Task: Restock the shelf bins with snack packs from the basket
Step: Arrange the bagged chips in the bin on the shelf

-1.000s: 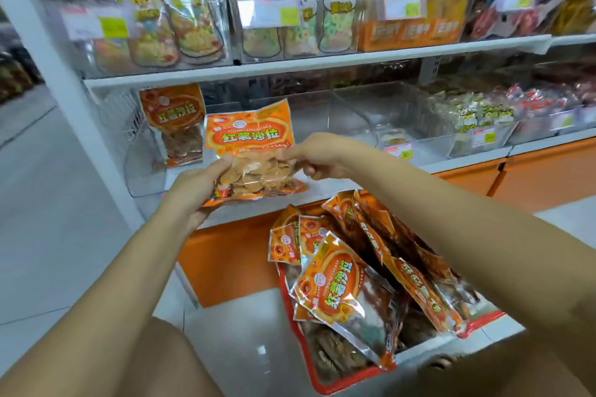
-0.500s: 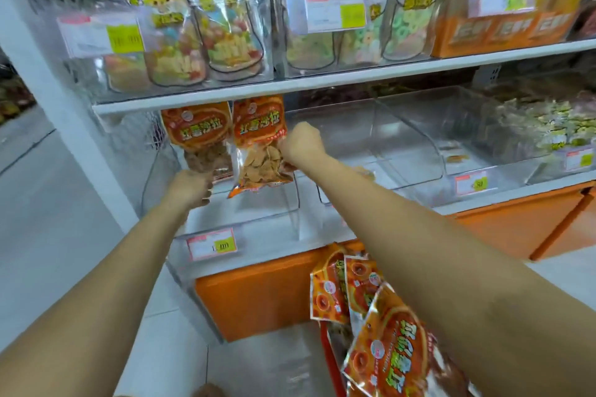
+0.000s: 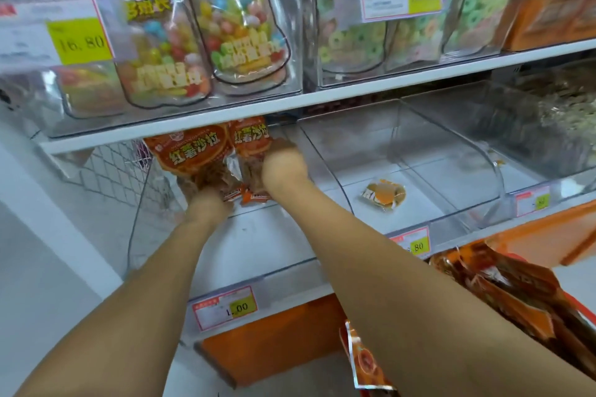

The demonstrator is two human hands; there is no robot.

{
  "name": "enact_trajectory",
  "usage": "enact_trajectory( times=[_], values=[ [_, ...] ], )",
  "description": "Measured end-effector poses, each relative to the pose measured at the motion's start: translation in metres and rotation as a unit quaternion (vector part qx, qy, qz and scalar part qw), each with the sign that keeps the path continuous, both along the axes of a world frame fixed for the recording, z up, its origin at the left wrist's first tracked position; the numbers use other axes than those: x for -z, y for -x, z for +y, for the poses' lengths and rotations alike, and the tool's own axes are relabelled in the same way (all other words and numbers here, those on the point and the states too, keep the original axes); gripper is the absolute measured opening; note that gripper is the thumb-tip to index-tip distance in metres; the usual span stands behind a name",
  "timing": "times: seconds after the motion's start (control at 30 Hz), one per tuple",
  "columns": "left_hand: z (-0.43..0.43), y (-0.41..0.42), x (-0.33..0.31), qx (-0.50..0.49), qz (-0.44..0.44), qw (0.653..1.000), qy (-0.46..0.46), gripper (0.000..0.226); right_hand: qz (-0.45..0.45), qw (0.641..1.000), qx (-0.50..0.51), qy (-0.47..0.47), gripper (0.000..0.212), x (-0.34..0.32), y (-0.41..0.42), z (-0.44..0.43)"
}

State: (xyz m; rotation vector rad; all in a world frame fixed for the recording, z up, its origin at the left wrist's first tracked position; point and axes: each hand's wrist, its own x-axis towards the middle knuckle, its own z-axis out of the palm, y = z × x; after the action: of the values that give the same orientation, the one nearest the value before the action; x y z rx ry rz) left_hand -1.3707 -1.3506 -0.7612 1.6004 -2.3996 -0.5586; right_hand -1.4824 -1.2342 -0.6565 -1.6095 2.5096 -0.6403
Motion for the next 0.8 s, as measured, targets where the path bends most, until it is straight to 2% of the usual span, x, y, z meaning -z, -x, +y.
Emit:
enact_trajectory(
  times=[0.13, 0.2, 0.33, 0.47, 0.57, 0.7, 0.73, 0.8],
  values=[
    [-0.016, -0.002, 0.015, -0.059, 0.018, 0.998, 0.011, 0.022, 0.018, 1.000, 0.011, -0.021, 0.029, -0.005, -0.001, 0.001],
    [-0.022, -0.006, 0.019, -0.116, 0.032, 0.993, 0.019, 0.031, 0.013, 0.999, 0.021, -0.027, 0.027, -0.005, -0.003, 0.005],
    [-0.029, -0.012, 0.016, -0.161, 0.084, 0.983, 0.018, 0.038, -0.053, 0.994, 0.095, -0.006, 0.009, 0.004, -0.014, 0.012],
    [-0.034, -0.012, 0.012, -0.180, 0.177, 0.967, 0.028, 0.043, -0.079, 0.987, 0.136, 0.041, 0.024, 0.007, -0.027, 0.018],
    [-0.027, -0.012, 0.004, -0.204, 0.234, 0.950, 0.021, 0.049, -0.076, 0.986, 0.130, 0.065, 0.023, 0.005, -0.029, 0.022],
    [-0.017, -0.011, -0.002, -0.171, 0.172, 0.963, 0.120, 0.044, -0.111, 0.983, 0.121, 0.076, 0.023, 0.007, -0.026, 0.002],
    [-0.013, -0.011, -0.005, -0.163, 0.164, 0.965, 0.125, 0.041, -0.108, 0.985, 0.113, 0.077, 0.026, 0.010, -0.024, -0.006],
    [-0.009, -0.009, -0.008, -0.148, 0.170, 0.968, 0.108, 0.021, -0.096, 0.991, 0.075, 0.064, 0.034, 0.014, -0.018, -0.018]
  ],
)
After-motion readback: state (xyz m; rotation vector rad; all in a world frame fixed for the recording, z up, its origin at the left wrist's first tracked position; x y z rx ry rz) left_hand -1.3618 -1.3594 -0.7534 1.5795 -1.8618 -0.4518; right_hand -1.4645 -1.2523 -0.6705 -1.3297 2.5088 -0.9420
